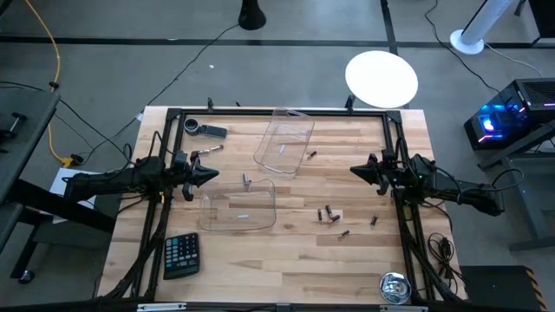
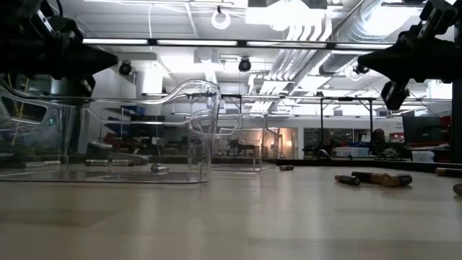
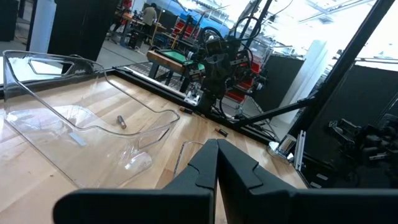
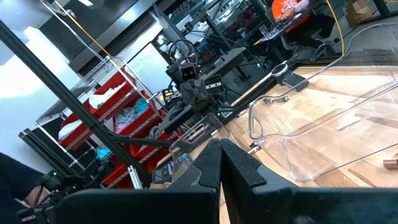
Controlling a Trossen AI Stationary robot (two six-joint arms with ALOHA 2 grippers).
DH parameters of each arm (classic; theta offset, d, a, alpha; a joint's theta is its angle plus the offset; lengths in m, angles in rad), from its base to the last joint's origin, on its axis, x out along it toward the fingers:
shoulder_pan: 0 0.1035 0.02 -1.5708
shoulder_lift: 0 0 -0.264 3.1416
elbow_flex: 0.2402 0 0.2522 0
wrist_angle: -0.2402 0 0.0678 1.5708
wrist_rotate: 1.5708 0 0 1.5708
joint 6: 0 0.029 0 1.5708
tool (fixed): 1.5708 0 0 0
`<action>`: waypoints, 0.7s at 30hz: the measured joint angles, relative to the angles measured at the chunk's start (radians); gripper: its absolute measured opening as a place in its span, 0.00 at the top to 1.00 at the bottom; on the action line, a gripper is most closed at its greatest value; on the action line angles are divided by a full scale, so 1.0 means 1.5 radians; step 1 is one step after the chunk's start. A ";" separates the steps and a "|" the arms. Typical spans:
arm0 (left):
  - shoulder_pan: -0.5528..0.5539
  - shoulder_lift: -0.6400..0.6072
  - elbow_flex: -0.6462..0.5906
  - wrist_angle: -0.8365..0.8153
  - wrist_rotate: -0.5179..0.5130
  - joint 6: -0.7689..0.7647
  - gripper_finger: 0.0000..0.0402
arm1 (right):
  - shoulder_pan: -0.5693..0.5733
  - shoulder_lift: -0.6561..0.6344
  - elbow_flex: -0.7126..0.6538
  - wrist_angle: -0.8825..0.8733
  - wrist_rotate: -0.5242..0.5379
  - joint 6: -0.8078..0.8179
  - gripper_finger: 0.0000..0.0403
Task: Sort batteries
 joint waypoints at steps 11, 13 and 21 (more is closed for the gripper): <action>0.000 0.001 0.000 0.095 -0.054 -0.145 1.00 | 0.000 0.000 0.000 0.000 0.000 0.000 1.00; 0.000 0.007 0.000 0.183 -0.120 -0.208 1.00 | 0.000 0.000 0.000 0.000 0.000 0.000 1.00; 0.000 0.175 0.099 0.326 -0.162 -0.251 1.00 | 0.000 0.000 0.000 -0.005 0.000 0.000 1.00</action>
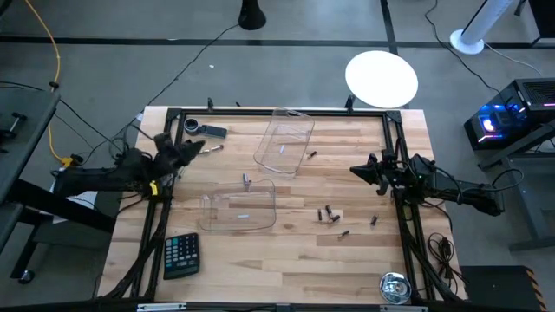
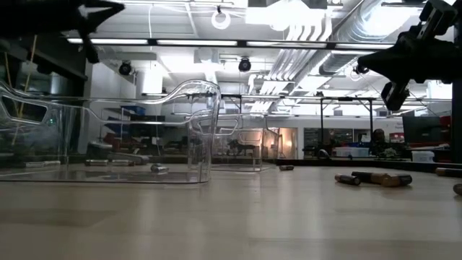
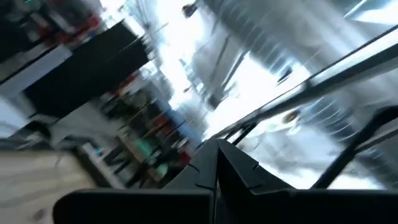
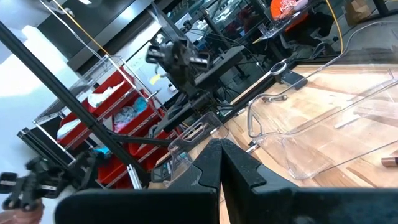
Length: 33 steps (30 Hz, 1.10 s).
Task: Sort batteries
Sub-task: Put the silver battery into the bottom transparent bin
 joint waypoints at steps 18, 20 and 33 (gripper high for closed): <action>0.078 0.271 0.571 -0.555 0.130 0.400 1.00 | -0.004 0.017 0.000 0.239 0.381 0.220 1.00; 0.083 0.264 0.582 -0.593 0.159 0.395 1.00 | -0.004 0.047 0.000 0.377 0.329 0.156 1.00; 0.055 0.244 0.477 -0.646 0.297 0.246 1.00 | 0.035 0.566 0.300 0.545 0.260 -0.016 1.00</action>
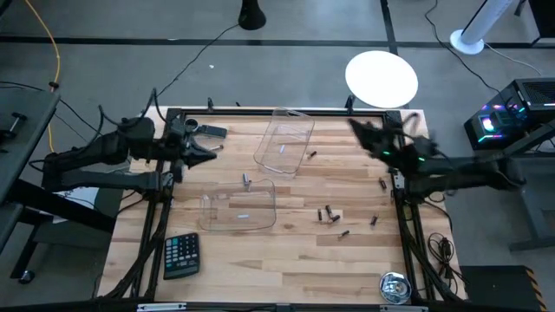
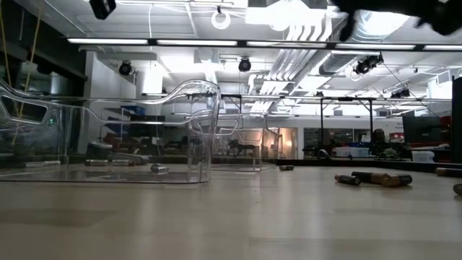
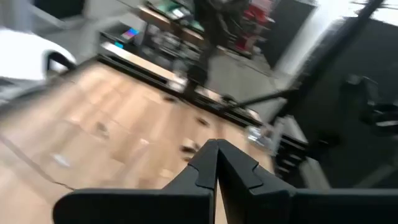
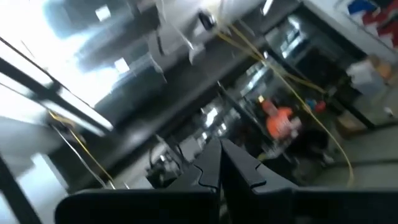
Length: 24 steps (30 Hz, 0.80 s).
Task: Sort batteries
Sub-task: Put the silver battery into the bottom transparent bin
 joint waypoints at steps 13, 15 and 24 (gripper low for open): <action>-0.058 -0.073 -0.113 0.008 0.061 -0.060 1.00 | -0.004 0.315 0.369 -0.203 -0.070 0.076 1.00; -0.059 -0.074 -0.141 0.006 0.060 -0.098 1.00 | -0.004 0.334 0.412 -0.289 -0.106 0.073 1.00; -0.136 0.000 -0.173 -0.008 0.020 -0.182 1.00 | -0.004 0.389 0.521 -0.555 -0.146 0.048 1.00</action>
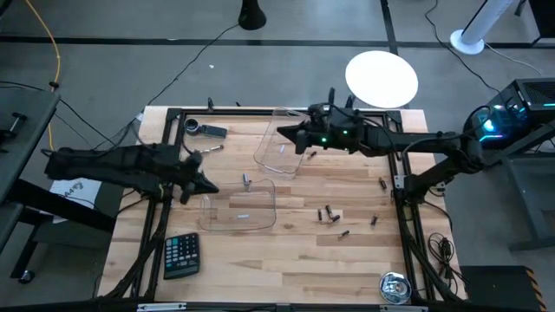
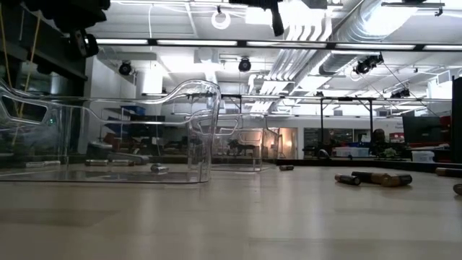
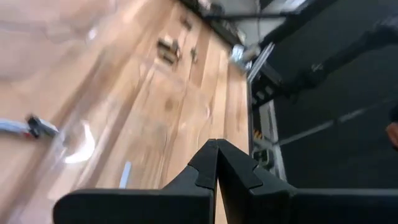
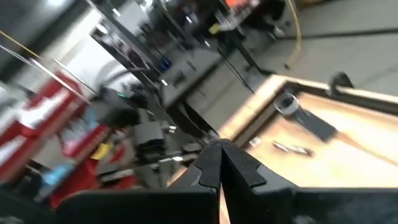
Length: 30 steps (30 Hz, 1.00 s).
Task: Sort batteries
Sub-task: Put the silver battery into the bottom transparent bin
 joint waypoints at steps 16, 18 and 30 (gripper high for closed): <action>-0.046 0.107 0.146 -0.090 -0.096 0.059 1.00 | 0.057 0.221 0.068 -0.179 -0.254 -0.125 1.00; -0.046 0.092 0.153 -0.097 -0.147 0.059 1.00 | 0.073 0.259 0.117 -0.227 -0.254 -0.162 1.00; -0.046 0.054 0.155 -0.165 -0.206 0.047 1.00 | 0.124 0.450 0.385 -0.568 -0.096 -0.288 1.00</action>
